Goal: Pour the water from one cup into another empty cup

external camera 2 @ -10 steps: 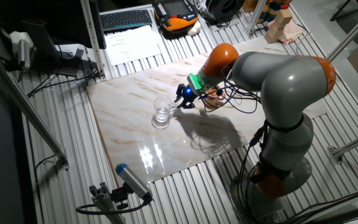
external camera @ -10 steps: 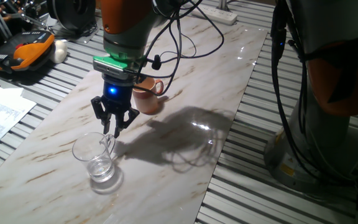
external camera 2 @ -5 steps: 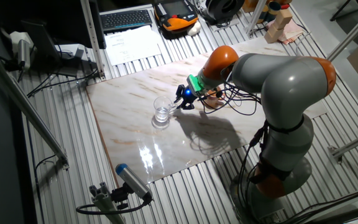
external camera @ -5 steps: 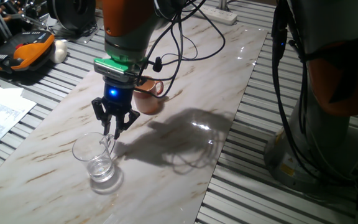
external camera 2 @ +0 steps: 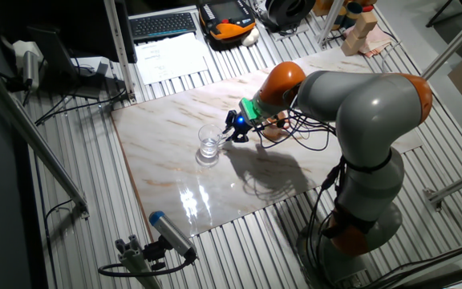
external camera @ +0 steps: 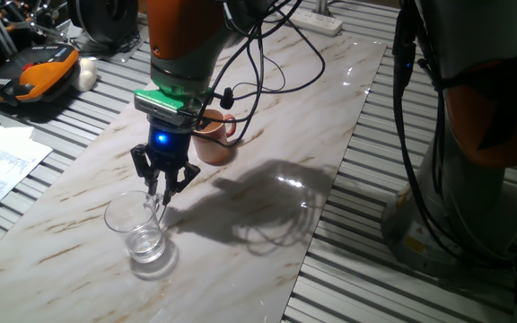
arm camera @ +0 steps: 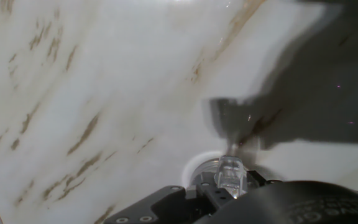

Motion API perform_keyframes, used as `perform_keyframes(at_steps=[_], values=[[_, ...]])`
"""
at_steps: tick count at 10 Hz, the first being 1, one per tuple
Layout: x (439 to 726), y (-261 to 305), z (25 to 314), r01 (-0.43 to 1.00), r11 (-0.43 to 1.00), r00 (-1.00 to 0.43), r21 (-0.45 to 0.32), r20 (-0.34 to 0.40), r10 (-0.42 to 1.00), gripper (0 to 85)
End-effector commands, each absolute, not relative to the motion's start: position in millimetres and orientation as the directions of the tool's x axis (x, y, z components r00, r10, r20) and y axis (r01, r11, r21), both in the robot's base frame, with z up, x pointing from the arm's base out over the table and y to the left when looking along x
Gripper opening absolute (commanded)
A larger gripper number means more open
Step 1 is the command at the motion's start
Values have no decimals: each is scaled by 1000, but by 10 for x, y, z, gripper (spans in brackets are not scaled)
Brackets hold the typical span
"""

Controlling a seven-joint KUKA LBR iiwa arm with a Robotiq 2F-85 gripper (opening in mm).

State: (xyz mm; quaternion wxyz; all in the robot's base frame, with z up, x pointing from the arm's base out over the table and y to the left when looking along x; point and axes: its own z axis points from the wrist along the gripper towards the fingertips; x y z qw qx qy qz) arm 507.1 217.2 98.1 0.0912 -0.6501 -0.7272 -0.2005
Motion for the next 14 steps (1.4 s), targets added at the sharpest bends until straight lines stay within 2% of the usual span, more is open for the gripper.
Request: perform_keyframes(at_steps=[1, 3, 4, 8, 9, 14], values=[[5076, 2170, 983, 982, 76, -140, 173, 395, 908, 340], [5079, 2169, 976, 981, 80, -146, 177, 399, 905, 340], [5078, 2168, 971, 981, 84, -150, 176, 402, 903, 170], [5072, 2174, 973, 980, 88, -156, 180, 407, 900, 170], [5075, 2173, 982, 980, 92, -159, 179, 408, 899, 0], [5086, 2172, 1032, 983, 122, -165, 137, 365, 916, 0]])
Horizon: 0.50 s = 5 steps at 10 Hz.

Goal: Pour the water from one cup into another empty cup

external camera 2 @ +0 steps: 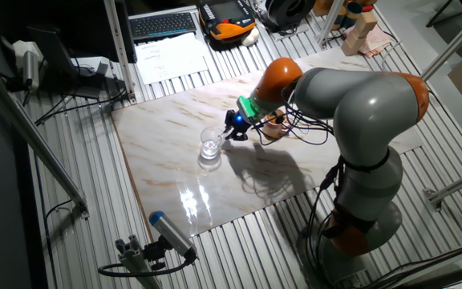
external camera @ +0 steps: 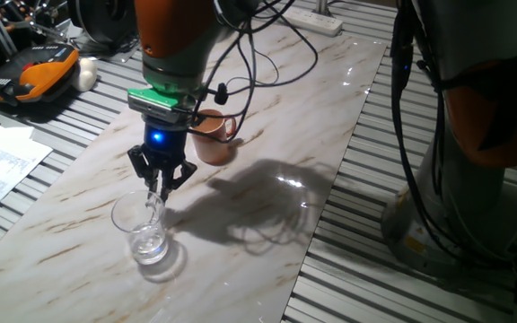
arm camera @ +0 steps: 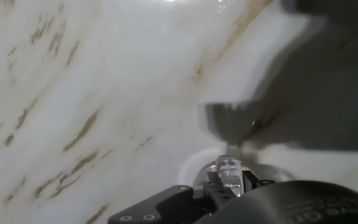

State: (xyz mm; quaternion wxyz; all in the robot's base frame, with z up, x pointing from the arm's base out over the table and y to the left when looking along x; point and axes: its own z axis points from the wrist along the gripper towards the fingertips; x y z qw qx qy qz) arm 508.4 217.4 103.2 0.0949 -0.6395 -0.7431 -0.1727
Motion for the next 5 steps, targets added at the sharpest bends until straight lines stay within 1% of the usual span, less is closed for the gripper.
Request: perform_keyframes(at_steps=[1, 3, 5], values=[[5088, 2175, 1039, 984, 121, -160, 131, 351, 923, 0], [5105, 2171, 1079, 985, 126, -157, 114, 325, 933, 0], [5138, 2157, 1163, 986, 128, -155, 104, 314, 937, 0]])
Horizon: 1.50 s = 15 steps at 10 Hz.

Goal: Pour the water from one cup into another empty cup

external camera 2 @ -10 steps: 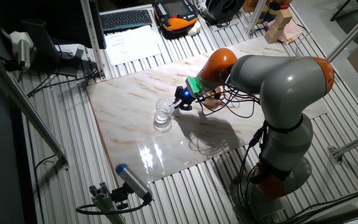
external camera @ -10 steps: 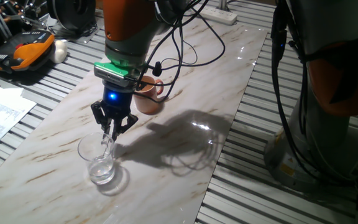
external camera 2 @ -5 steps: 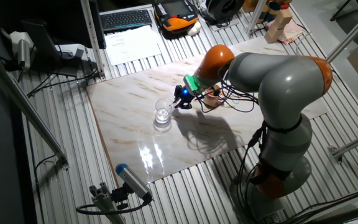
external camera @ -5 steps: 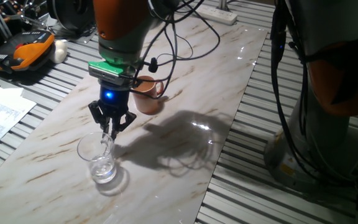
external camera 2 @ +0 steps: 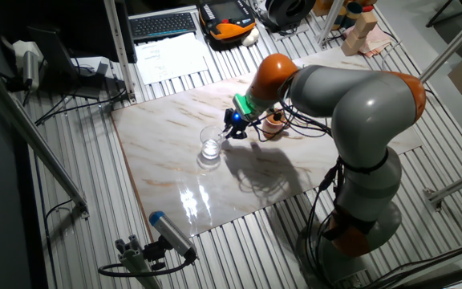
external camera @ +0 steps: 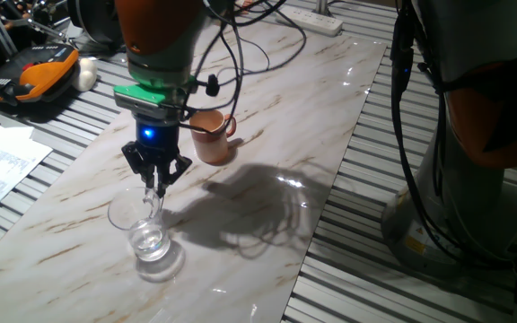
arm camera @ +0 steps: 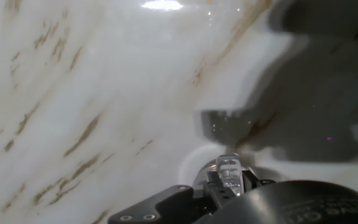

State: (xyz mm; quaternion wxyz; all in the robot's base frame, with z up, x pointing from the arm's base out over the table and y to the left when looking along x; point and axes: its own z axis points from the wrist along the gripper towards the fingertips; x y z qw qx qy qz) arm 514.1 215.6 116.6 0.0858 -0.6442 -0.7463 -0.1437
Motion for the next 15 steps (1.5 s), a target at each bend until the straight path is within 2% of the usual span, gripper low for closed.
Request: perform_keyframes(at_steps=[1, 10, 13, 15], values=[[5151, 2150, 1192, 986, 136, -159, 96, 308, 938, 0], [5254, 2067, 1508, 983, 151, -178, 106, 334, 926, 0], [5261, 2060, 1568, 982, 175, -188, 71, 288, 939, 0], [5236, 2062, 1658, 982, 178, -191, 71, 289, 938, 0]])
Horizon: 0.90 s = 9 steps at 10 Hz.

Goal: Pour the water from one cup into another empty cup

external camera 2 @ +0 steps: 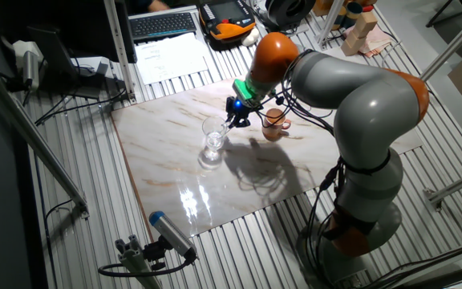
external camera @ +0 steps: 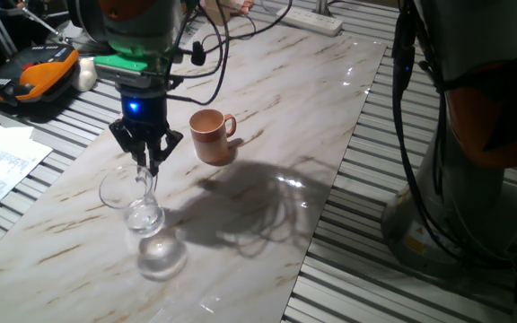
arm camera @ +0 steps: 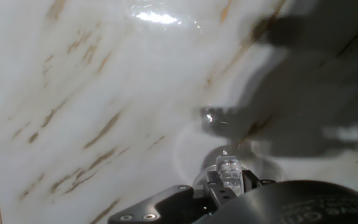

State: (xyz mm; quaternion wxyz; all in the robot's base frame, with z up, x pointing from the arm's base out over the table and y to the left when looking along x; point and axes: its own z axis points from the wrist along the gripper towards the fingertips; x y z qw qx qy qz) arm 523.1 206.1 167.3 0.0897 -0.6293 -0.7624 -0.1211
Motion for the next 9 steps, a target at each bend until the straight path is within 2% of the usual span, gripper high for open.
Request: perform_keyframes(at_steps=[1, 4, 9], values=[[5224, 2060, 1699, 981, 178, -192, 74, 292, 937, 0], [5226, 2025, 1771, 979, 196, -203, 54, 268, 942, 0], [5299, 1860, 1984, 976, 200, -217, 87, 318, 923, 0]])
